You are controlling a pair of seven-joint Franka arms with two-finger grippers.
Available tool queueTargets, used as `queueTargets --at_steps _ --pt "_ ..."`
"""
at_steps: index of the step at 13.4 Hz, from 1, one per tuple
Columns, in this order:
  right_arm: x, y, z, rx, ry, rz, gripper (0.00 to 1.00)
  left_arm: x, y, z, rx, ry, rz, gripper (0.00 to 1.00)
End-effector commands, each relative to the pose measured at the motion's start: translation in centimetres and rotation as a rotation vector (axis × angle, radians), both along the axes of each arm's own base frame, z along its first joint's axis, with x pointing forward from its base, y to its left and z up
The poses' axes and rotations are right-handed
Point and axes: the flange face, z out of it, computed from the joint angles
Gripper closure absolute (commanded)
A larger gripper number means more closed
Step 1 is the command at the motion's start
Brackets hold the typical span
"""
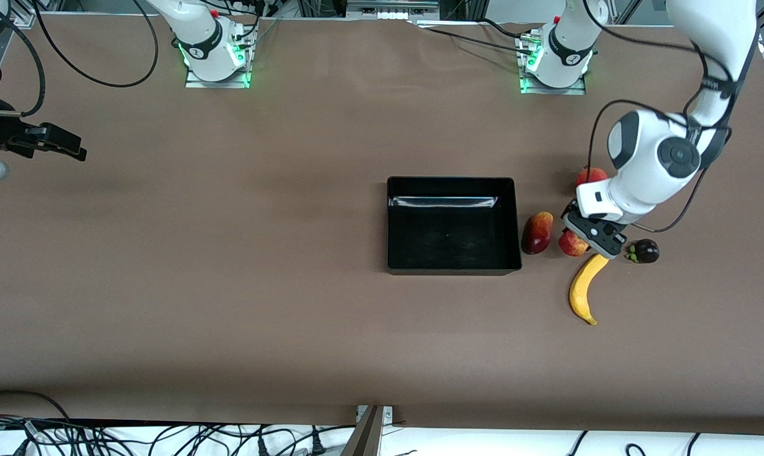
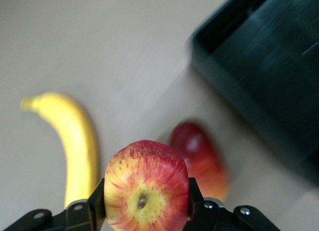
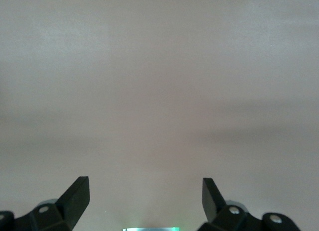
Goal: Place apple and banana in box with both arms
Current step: 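Carry the apple into the box and open the left gripper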
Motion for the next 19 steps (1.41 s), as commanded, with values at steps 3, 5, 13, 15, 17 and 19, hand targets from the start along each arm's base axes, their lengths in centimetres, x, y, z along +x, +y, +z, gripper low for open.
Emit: queueTargets --at_steps 3,5,13,15,17,19 --pt "-0.7 0.6 0.7 0.005 -0.019 0.017 0.0 -3.9 -16.6 1.1 -0.114 0.111 0.224 1.0" --pt "-0.7 0.9 0.6 0.008 -0.02 0.023 0.0 -5.3 -23.4 -0.1 -0.135 0.153 0.322 1.0" --pt "-0.5 1.3 0.2 0.014 -0.014 0.024 0.0 -6.9 -31.2 -8.9 -0.173 0.213 0.392 1.0" --pt "-0.5 1.3 0.2 0.012 -0.016 0.024 0.0 -7.1 -31.5 -9.4 -0.167 0.218 0.385 1.0" --pt "-0.4 1.3 0.1 0.012 -0.014 0.024 0.0 -7.0 -31.3 -9.7 -0.162 0.216 0.372 0.79" --pt "-0.1 1.3 -0.5 0.007 0.0 0.028 0.0 -6.8 -30.2 -9.7 -0.15 0.216 0.38 0.0"
